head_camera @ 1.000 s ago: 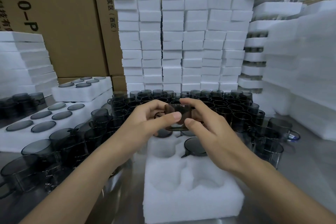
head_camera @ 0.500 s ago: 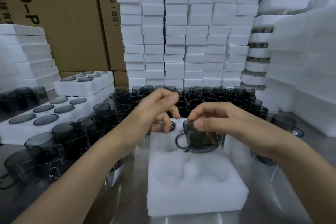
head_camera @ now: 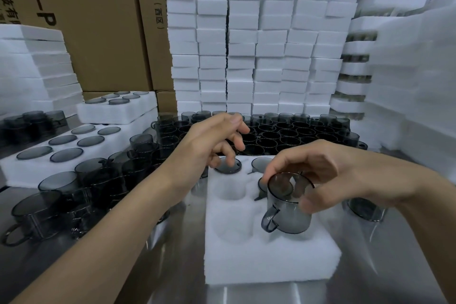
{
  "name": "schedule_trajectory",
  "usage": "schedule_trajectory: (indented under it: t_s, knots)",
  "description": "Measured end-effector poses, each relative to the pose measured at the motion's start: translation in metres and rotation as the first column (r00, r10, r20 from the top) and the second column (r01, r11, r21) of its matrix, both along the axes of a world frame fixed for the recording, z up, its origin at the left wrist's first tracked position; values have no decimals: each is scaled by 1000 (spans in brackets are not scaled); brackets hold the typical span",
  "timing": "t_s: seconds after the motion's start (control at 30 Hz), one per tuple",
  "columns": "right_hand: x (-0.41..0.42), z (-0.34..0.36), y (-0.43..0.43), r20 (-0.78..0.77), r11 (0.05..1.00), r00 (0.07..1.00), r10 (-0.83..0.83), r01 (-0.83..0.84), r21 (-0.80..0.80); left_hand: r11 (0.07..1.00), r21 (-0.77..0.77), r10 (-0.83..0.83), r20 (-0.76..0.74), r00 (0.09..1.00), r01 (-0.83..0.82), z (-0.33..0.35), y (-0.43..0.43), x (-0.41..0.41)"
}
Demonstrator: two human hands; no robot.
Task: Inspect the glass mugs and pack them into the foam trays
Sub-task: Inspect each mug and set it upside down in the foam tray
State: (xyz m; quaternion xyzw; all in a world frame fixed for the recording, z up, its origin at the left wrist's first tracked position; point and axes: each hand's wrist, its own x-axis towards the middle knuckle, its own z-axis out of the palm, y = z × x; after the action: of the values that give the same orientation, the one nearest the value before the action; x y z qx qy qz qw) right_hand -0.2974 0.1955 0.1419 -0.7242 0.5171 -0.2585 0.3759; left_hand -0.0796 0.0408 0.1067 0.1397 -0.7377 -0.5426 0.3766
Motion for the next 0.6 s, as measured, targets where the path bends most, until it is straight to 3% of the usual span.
schedule_trajectory:
  t_s: [0.1, 0.6]
  knots:
    - [0, 0, 1, 34, 999, 999, 13, -14, 31, 1000, -10, -9, 8, 1000, 9, 0, 1, 0]
    - [1, 3, 8, -156, 999, 987, -39, 42, 15, 999, -42, -20, 10, 1000, 21, -3, 2, -3]
